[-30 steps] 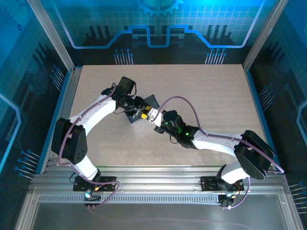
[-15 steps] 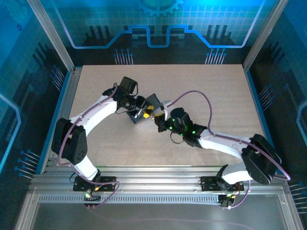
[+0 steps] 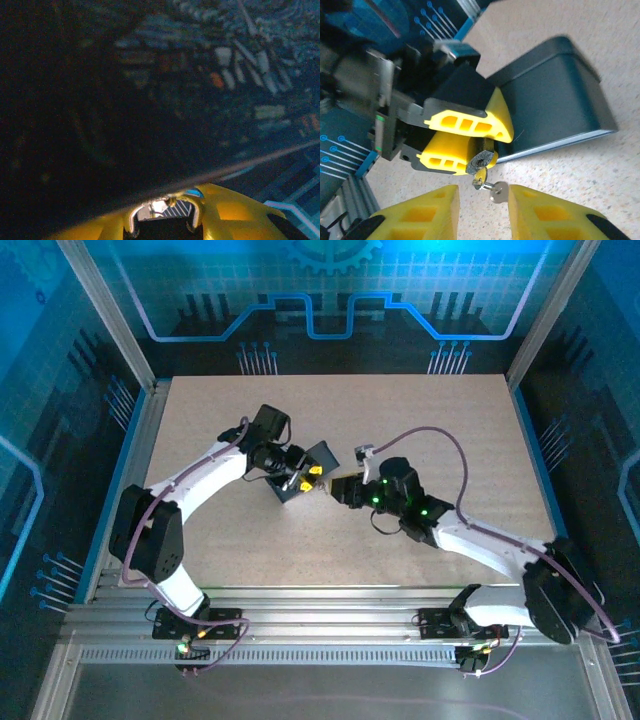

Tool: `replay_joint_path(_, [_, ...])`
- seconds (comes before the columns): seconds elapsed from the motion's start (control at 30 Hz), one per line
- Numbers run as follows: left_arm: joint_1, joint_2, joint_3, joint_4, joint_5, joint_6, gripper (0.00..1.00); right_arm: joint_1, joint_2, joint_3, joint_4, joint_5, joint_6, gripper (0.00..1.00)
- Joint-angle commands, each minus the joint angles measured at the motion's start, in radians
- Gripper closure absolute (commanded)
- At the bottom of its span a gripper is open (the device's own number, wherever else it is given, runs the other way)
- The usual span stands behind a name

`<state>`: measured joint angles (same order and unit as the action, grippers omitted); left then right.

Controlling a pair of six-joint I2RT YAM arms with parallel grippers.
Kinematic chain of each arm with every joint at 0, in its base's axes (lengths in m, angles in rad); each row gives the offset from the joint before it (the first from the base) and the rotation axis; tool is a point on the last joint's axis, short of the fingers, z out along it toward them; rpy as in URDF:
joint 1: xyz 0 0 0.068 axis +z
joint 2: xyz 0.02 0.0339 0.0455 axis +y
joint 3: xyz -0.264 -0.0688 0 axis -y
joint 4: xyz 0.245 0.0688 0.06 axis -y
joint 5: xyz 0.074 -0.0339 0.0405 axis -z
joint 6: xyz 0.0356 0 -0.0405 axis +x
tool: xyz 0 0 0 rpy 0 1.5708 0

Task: Unlock a padlock with a key

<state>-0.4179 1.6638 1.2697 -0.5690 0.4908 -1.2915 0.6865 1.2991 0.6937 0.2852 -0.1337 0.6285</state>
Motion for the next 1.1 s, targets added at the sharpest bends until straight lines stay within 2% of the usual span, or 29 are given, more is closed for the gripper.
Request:
replay_joint_path(0.0, [-0.012,0.004,0.022,0.023,0.014,0.007,1.0,0.002,0.074,0.052,0.073,-0.068,0.045,0.67])
replay_joint_path(0.33, [-0.018,-0.006,0.014,0.026,0.013,0.006,1.0,0.023,0.201,0.108,0.136,-0.06,0.097,0.67])
replay_joint_path(0.57, [-0.019,-0.022,0.013,0.019,0.005,0.016,1.0,0.027,0.234,0.123,0.137,-0.053,0.131,0.86])
replay_joint_path(0.7, [-0.012,-0.031,0.016,0.003,0.0,0.031,0.99,0.021,0.226,0.133,0.079,-0.047,0.115,0.97])
replay_joint_path(0.77, [-0.001,-0.046,0.022,-0.023,-0.008,0.05,0.75,0.006,0.219,0.129,0.051,-0.04,0.113,0.98])
replay_joint_path(0.83, [0.025,-0.071,0.033,-0.052,-0.017,0.073,0.62,-0.009,0.211,0.118,0.046,-0.047,0.117,0.99])
replay_joint_path(0.93, [0.066,-0.111,0.034,-0.074,-0.018,0.092,0.52,-0.026,0.198,0.112,0.037,-0.058,0.114,1.0])
replay_joint_path(1.07, [0.12,-0.137,0.045,-0.105,-0.007,0.124,0.5,-0.043,0.179,0.105,0.031,-0.073,0.11,1.0])
